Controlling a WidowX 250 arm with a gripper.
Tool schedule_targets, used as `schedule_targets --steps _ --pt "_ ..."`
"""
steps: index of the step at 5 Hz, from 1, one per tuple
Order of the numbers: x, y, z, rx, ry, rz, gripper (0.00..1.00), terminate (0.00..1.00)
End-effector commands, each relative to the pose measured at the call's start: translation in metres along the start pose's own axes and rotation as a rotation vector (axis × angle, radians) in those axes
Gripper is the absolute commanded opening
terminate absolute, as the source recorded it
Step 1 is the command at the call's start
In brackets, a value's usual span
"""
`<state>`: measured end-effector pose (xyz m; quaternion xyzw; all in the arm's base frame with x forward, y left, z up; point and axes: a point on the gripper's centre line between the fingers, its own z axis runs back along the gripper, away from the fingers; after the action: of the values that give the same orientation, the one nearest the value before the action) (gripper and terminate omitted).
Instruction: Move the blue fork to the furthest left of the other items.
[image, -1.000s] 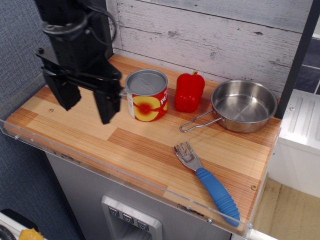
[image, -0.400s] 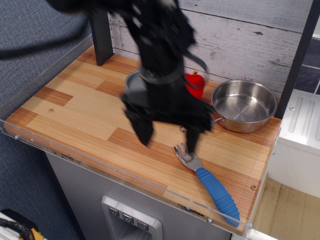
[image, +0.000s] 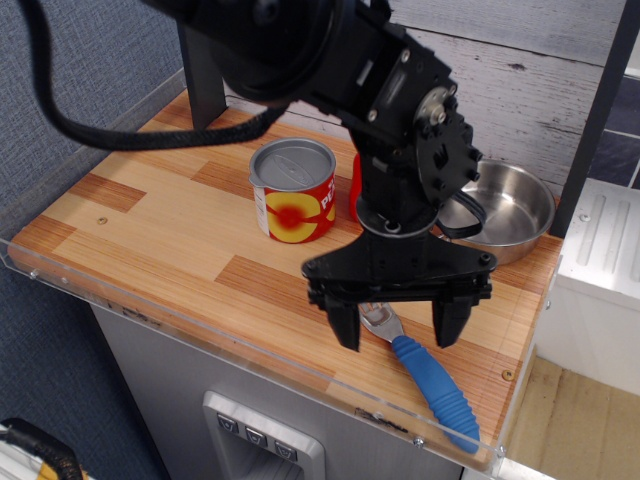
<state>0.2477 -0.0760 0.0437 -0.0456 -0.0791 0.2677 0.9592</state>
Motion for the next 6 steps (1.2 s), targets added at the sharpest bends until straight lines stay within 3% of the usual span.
schedule_targets --steps 1,2,5,6 --pt "-0.005 -0.014 -0.001 -0.032 -0.001 0.152 1.0 0.0" --pt "-0.001 -0.015 -0.012 -0.021 0.087 0.181 1.0 0.0" --pt "0.005 -0.002 -0.03 0.003 0.091 0.255 1.0 0.0" --pt "0.006 -0.002 -0.035 0.027 0.091 0.27 0.0 0.0"
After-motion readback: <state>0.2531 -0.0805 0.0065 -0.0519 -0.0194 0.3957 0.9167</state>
